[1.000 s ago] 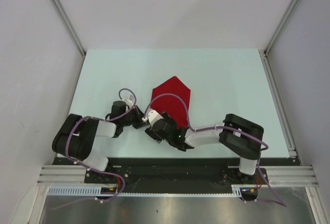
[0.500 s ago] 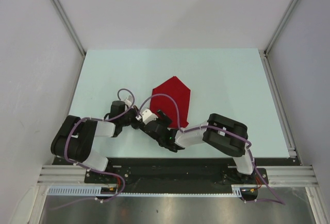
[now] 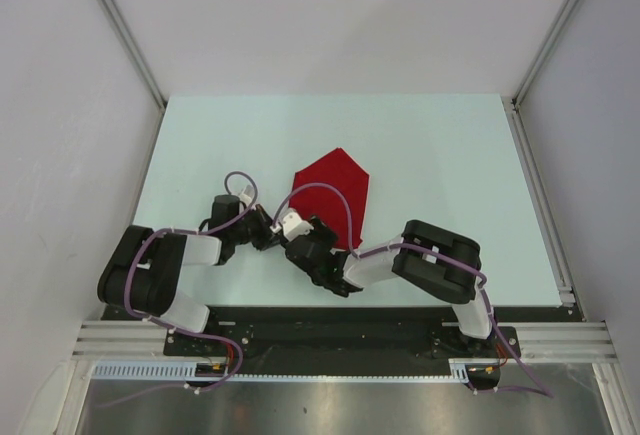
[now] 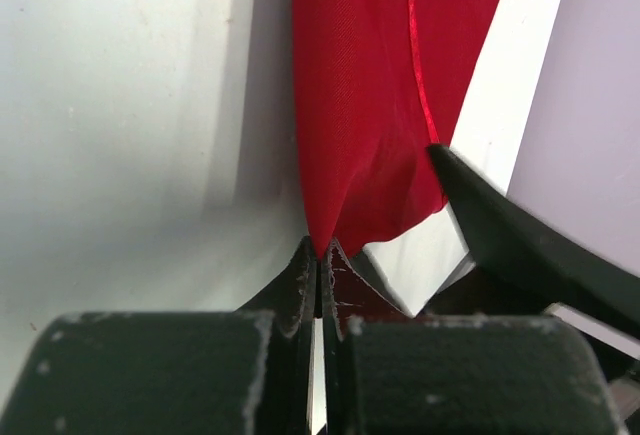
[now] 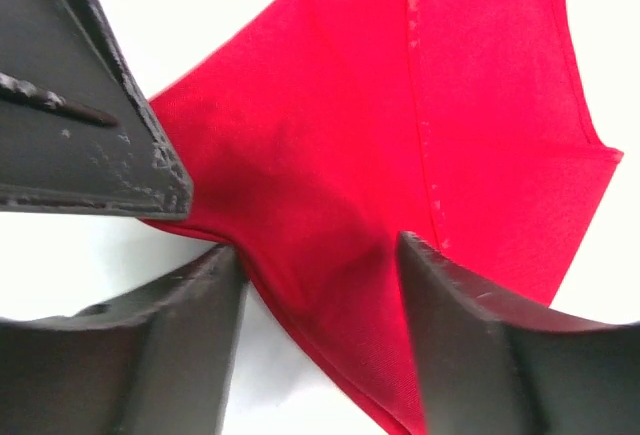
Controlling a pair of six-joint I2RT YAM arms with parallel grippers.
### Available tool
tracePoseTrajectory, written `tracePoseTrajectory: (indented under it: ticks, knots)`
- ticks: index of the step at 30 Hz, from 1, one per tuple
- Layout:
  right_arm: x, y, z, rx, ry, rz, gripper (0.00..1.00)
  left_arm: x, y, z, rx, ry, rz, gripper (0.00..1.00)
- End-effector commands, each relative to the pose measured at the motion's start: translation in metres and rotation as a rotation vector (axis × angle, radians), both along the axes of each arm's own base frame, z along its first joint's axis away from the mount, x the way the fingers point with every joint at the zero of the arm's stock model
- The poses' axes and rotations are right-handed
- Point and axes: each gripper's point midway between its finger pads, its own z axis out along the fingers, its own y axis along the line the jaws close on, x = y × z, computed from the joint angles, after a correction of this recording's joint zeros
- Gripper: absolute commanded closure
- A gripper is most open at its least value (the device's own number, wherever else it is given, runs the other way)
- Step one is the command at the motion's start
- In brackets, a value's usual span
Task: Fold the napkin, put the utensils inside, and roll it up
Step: Roll the napkin with the utensil
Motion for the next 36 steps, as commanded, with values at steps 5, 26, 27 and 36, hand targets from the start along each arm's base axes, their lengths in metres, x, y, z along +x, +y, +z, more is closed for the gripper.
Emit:
tracePoseTrajectory:
  ticks: [5, 26, 27, 36]
  knots:
    - [-0.010, -0.015, -0.039, -0.146, 0.064, 0.094, 0.59, 0.011, -0.001, 0.017, -0.009, -0.063, -0.021, 1.00]
    - [-0.069, 0.011, -0.046, -0.107, 0.642, 0.413, 1.00, 0.015, 0.059, 0.036, 0.329, -0.210, 0.150, 0.24]
    - [-0.070, 0.006, -0.046, -0.105, 0.674, 0.410, 1.00, 0.011, 0.063, 0.033, 0.345, -0.206, 0.163, 0.23]
    - [-0.088, 0.012, -0.028, 0.018, 0.937, 0.473, 1.00, -0.008, 0.084, 0.054, 0.419, -0.387, 0.222, 0.19]
